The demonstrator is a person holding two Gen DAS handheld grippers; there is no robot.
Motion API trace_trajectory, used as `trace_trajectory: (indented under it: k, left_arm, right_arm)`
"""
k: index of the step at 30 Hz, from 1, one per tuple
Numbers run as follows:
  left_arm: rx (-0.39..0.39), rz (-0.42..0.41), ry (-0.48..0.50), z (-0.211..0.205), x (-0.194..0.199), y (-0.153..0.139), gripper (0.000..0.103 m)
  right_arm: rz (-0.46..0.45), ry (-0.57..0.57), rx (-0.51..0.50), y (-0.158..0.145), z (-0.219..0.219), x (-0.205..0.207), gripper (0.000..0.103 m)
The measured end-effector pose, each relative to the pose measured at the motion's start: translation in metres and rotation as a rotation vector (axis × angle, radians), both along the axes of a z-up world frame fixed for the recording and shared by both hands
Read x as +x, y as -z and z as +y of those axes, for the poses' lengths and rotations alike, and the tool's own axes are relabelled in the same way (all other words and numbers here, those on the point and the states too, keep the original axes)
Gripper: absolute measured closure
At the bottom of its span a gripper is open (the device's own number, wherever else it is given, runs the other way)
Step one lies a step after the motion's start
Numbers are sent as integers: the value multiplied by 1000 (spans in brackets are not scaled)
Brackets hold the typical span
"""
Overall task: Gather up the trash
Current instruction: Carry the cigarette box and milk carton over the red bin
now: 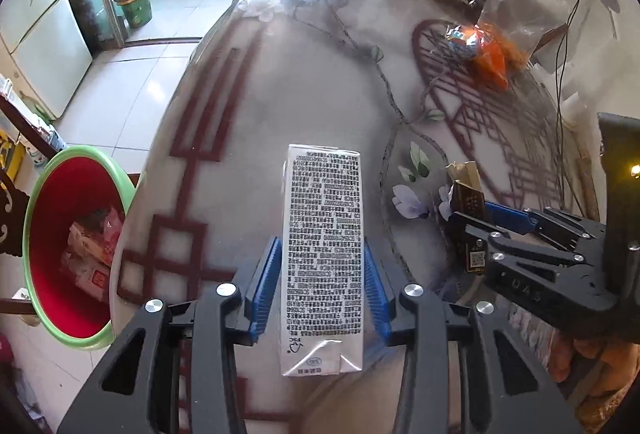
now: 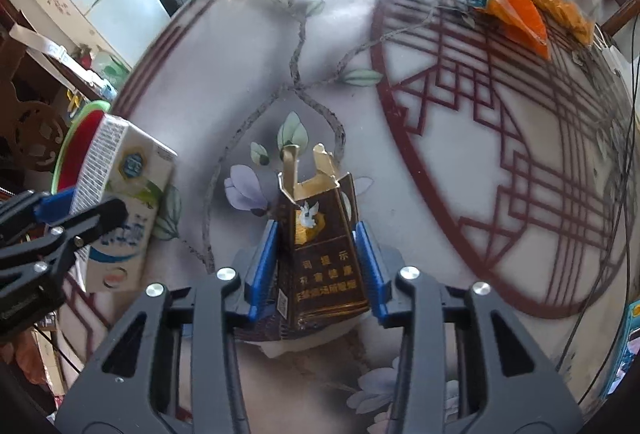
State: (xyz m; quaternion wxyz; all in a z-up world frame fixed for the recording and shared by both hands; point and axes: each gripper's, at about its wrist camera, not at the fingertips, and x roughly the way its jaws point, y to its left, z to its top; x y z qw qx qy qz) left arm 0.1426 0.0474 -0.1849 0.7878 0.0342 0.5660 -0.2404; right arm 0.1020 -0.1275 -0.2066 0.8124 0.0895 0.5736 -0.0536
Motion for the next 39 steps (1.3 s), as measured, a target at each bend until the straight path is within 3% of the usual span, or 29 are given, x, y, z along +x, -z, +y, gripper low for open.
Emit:
trace_trajectory:
  k: [13, 20, 39]
  left_arm:
    - [-63, -128, -34, 24, 1, -51, 68]
    - [-64, -183, -98, 65, 4, -70, 68]
    - [-23, -239, -334, 183, 4, -81, 68]
  right_arm:
    - [-165, -18, 10, -65, 30, -10, 65]
    - [-206, -67, 11, -79, 62, -3, 65]
    - [-319, -199, 3, -118, 142, 15, 64]
